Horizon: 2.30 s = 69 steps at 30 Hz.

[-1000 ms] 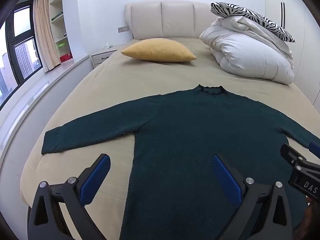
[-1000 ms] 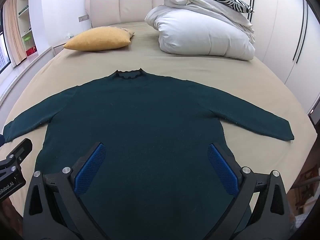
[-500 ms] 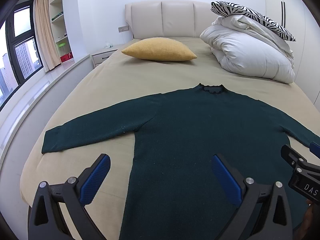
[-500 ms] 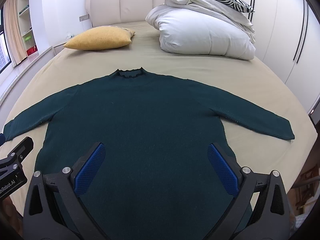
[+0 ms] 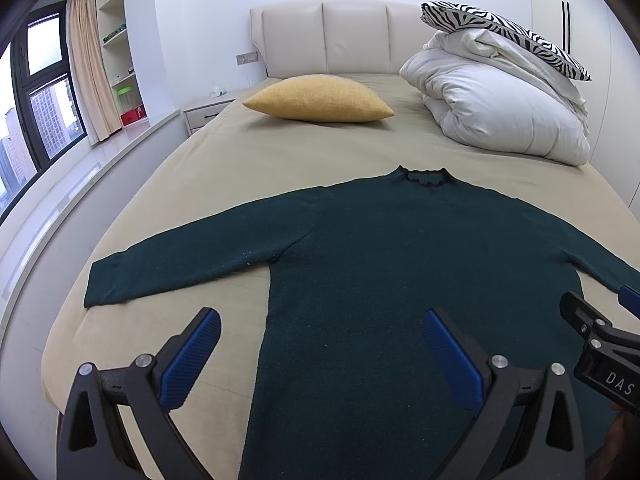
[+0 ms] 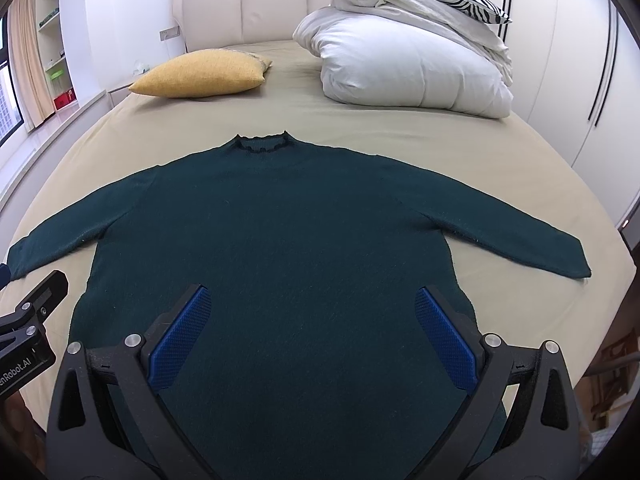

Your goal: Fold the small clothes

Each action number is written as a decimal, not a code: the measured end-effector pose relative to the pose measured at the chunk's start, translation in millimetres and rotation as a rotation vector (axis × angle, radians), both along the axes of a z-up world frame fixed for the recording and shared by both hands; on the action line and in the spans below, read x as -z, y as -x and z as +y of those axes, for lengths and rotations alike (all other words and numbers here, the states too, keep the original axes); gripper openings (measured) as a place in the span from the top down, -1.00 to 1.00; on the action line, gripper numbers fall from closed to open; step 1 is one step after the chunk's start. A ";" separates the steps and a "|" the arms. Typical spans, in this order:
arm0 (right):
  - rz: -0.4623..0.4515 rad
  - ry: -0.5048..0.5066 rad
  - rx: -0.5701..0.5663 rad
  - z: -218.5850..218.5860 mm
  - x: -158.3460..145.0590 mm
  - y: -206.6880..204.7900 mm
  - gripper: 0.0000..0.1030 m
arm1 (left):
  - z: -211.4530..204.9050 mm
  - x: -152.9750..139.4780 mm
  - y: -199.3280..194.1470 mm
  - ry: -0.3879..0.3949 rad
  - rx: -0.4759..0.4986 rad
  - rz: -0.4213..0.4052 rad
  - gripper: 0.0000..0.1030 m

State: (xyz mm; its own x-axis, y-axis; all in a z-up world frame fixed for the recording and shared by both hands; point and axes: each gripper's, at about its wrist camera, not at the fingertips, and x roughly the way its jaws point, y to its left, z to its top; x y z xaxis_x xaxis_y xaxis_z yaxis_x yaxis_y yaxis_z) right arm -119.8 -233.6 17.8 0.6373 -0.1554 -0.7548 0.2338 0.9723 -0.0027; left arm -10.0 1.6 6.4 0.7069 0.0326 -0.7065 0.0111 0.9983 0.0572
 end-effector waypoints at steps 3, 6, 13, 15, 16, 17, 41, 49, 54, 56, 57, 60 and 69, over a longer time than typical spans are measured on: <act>0.000 -0.001 -0.001 -0.1 0.0 0.1 -1.00 | -0.9 2.2 1.3 -0.002 0.001 0.000 -1.00; 0.001 -0.001 0.000 -0.1 0.5 -0.2 -1.00 | -1.3 2.5 1.4 -0.002 0.000 0.000 -1.00; -0.001 0.000 -0.001 0.4 0.7 0.2 -1.00 | -1.1 3.4 1.6 -0.003 0.001 0.001 -1.00; 0.000 0.000 0.000 0.3 0.6 0.2 -1.00 | -1.2 2.9 1.1 -0.003 0.001 0.000 -1.00; -0.001 -0.001 0.000 0.2 0.7 0.2 -1.00 | -1.3 2.9 1.0 -0.003 0.001 0.000 -1.00; 0.000 -0.001 0.000 0.1 0.7 0.2 -1.00 | -1.3 3.1 1.1 -0.003 0.000 0.001 -1.00; 0.004 -0.003 0.000 0.3 1.3 0.2 -1.00 | -0.6 2.4 -0.3 -0.003 0.002 0.003 -1.00; 0.008 -0.004 -0.001 1.1 2.6 -0.6 -1.00 | 0.3 2.5 0.1 -0.003 0.002 0.005 -1.00; 0.008 -0.003 -0.002 1.3 2.9 -0.8 -1.00 | 0.4 2.5 -0.1 -0.002 0.002 0.004 -1.00; 0.008 -0.004 -0.002 1.5 3.0 -0.7 -1.00 | 0.3 2.6 -0.1 -0.002 0.003 0.004 -1.00; 0.009 -0.004 -0.003 1.4 3.4 -1.2 -1.00 | 0.3 2.4 -0.4 -0.002 0.003 0.004 -1.00; 0.012 -0.003 -0.004 1.6 5.0 -1.7 -1.00 | 1.5 9.1 1.7 0.008 0.006 0.010 -1.00; -0.004 -0.048 -0.003 -5.8 11.0 -3.3 -1.00 | 55.1 27.8 5.2 0.231 -0.011 0.081 -1.00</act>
State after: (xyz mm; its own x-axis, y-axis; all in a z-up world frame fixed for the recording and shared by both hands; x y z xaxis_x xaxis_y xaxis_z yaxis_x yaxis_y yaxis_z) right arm -116.5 -239.4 6.8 0.6408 -0.1165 -0.7588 0.2305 0.9720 0.0454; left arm -15.2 56.7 -21.4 0.6478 -0.1291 -0.7508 -0.0049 0.9848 -0.1736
